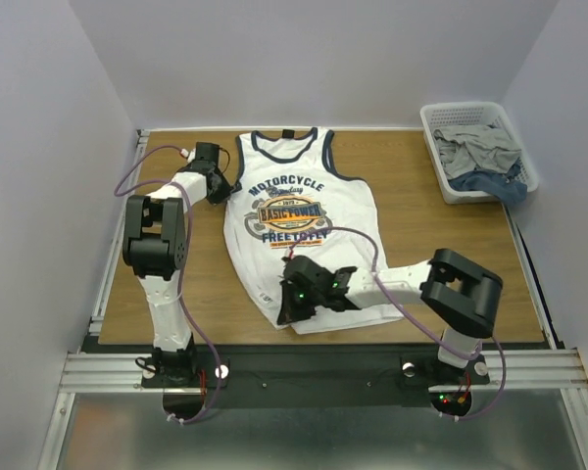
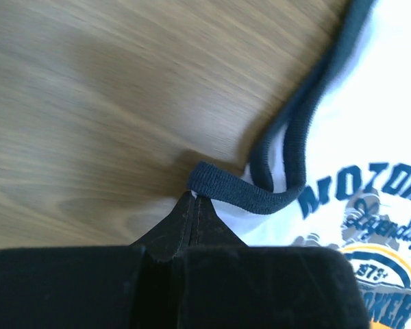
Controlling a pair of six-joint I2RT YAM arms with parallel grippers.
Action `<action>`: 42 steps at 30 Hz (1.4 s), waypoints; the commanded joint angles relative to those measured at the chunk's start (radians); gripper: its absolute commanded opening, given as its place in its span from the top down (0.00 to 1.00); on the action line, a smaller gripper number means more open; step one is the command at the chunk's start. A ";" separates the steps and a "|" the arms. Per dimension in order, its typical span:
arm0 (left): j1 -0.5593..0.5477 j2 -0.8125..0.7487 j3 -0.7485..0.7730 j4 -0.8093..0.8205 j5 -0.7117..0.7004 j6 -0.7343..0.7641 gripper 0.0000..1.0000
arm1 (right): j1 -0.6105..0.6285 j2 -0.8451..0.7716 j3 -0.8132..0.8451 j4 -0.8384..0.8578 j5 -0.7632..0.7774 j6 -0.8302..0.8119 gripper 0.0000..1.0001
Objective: Fold and stack the tank tops
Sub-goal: Fold the tank top
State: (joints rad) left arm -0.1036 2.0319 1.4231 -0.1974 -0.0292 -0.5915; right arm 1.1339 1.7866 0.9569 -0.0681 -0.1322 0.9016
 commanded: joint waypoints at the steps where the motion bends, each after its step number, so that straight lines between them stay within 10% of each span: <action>1: -0.074 0.008 0.002 0.052 0.014 -0.039 1.00 | -0.081 -0.114 -0.170 -0.044 0.069 0.025 1.00; 17: -0.078 -0.050 -0.012 0.015 -0.040 -0.062 1.00 | -0.126 -0.380 -0.264 -0.139 0.029 -0.018 1.00; 27: 0.053 -0.104 -0.081 -0.016 -0.064 -0.007 1.00 | 0.168 -0.019 0.219 -0.156 -0.018 -0.044 1.00; 42: 0.096 -0.078 0.040 -0.051 -0.034 0.073 1.00 | 0.188 0.277 0.581 -0.108 -0.090 -0.056 1.00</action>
State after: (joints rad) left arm -0.0154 1.9873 1.3800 -0.2420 -0.0586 -0.5560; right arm 1.3170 2.0499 1.4548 -0.2306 -0.1951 0.8490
